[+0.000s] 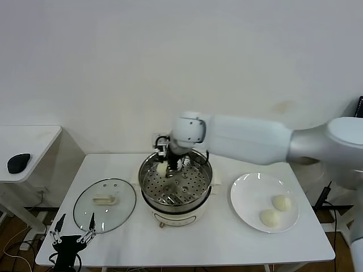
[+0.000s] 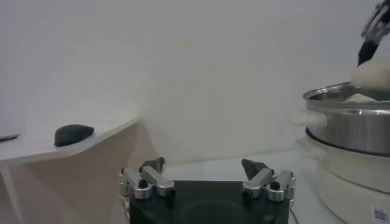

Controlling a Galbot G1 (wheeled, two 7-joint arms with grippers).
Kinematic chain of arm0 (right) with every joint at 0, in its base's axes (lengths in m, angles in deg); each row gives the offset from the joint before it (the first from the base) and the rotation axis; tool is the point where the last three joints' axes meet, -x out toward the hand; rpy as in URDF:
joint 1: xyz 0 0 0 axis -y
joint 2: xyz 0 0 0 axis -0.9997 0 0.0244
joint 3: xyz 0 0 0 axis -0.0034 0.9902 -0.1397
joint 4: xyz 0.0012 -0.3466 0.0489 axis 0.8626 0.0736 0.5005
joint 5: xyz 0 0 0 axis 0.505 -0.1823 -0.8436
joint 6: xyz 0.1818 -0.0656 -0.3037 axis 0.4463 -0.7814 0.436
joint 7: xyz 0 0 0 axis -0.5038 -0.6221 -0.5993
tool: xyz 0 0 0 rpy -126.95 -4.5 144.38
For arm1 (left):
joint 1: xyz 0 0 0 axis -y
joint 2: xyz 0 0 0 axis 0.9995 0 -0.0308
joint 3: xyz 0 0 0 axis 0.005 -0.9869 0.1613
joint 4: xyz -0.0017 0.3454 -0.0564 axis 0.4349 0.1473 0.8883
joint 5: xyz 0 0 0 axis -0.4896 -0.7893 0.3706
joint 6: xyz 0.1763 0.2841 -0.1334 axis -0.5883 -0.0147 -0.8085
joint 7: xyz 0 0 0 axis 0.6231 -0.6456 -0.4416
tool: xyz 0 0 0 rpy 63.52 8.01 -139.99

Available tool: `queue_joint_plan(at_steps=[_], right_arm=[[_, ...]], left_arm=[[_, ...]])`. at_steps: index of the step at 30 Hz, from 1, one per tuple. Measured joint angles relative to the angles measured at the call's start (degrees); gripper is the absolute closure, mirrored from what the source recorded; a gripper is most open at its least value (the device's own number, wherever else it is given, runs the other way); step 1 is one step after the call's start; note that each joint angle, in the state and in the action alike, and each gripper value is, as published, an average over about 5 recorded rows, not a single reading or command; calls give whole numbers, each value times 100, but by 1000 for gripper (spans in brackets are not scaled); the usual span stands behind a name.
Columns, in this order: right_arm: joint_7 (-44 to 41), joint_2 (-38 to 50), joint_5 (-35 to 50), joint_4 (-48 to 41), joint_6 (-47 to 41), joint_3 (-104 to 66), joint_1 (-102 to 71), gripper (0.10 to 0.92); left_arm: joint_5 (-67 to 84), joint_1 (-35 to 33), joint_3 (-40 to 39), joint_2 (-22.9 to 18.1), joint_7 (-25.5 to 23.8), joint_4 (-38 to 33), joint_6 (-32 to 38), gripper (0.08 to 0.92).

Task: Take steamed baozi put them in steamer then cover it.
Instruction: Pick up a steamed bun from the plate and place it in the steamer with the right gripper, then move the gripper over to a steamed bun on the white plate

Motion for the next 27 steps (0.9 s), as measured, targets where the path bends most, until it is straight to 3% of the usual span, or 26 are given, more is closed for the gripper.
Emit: queue_joint_plan(at_steps=[9, 18, 27], right_arm=[[133, -256, 48, -228, -79, 76, -167, 397], [148, -214, 24, -204, -110, 52, -181, 215], [-372, 516, -159, 412, 4, 32, 331, 203]], left_arm=[[1, -1, -12, -9, 1, 19, 43, 177], [-1, -7, -11, -17, 4, 4, 46, 177], [-42, 34, -60, 11, -1, -12, 4, 177]])
